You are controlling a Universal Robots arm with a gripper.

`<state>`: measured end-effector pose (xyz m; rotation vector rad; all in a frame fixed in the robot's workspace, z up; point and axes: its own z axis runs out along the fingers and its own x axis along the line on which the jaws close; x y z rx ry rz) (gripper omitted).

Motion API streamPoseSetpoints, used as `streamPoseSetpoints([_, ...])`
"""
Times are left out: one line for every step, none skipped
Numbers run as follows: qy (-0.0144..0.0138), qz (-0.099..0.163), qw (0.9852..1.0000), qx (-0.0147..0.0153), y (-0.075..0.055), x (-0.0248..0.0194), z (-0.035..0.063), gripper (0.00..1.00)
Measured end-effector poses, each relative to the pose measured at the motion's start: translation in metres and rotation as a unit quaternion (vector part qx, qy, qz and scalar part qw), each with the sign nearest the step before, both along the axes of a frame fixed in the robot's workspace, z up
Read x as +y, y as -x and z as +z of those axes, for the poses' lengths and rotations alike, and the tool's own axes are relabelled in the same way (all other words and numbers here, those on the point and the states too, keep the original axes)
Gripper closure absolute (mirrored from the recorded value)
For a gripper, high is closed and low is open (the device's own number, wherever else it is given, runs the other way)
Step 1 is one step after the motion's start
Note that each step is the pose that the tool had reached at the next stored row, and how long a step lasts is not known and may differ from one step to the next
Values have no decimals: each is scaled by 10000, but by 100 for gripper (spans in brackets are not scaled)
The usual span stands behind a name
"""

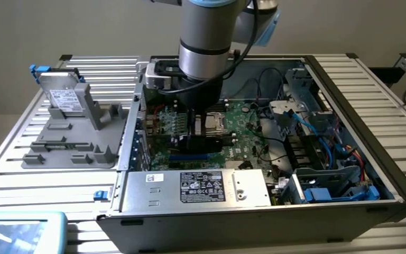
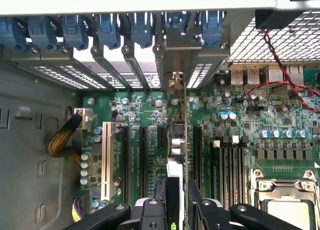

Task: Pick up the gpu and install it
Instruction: 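Insert the gpu into the slot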

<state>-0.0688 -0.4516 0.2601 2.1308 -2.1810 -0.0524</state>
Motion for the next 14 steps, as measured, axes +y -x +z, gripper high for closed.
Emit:
streamPoseSetpoints([1, 0, 10000, 4, 0, 0, -5, 72])
streamPoseSetpoints([0, 0, 10000, 11, 0, 0, -9, 72])
streamPoseSetpoints([1, -1, 10000, 19, 1, 0, -10, 72])
streamPoseSetpoints([0, 0, 10000, 28, 0, 0, -15, 72])
streamPoseSetpoints([0, 0, 10000, 40, 0, 0, -20, 72])
streamPoseSetpoints([0, 0, 10000, 57, 0, 0, -26, 72])
streamPoseSetpoints([0, 0, 10000, 58, 0, 0, -30, 72])
streamPoseSetpoints([0, 0, 10000, 58, 0, 0, -35, 72])
streamPoseSetpoints([0, 0, 10000, 58, 0, 0, -40, 72])
streamPoseSetpoints([1, -1, 10000, 58, 0, 0, -41, 72])
streamPoseSetpoints([2, 0, 10000, 58, 0, 0, -40, 72])
streamPoseSetpoints([2, 0, 10000, 57, 0, 0, -41, 72])
streamPoseSetpoints([1, -1, 10000, 55, 0, 0, -43, 72])
streamPoseSetpoints([1, 0, 10000, 51, 0, 0, -44, 72])
